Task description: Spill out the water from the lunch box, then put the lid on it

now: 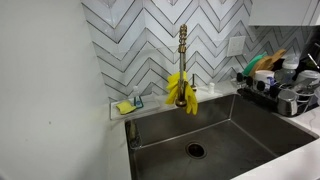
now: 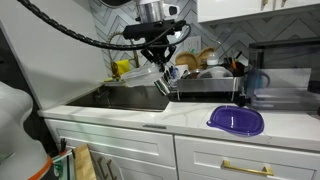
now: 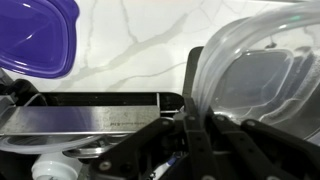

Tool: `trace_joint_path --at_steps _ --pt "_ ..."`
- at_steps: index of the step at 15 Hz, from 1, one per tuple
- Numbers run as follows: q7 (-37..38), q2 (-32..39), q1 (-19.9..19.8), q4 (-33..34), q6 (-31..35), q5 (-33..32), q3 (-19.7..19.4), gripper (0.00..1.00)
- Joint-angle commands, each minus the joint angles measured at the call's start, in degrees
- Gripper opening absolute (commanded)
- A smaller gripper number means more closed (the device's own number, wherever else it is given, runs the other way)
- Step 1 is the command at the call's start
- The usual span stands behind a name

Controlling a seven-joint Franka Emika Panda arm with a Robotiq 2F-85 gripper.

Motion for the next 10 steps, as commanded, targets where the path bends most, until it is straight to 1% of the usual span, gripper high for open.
trace_joint_path --at_steps 1,4,6,10 --pt "0.16 -1.72 4.48 -0.35 2.40 0.94 0.22 0.02" --pt "0.90 -3.58 8.65 -0.33 5.63 0.53 3.26 0.02" --pt "0.39 -4.54 11.61 -0.73 8.96 0.44 5.06 0.02" --pt "-1.61 -6.24 17.24 -2.67 19.97 -0.88 8.29 0.02"
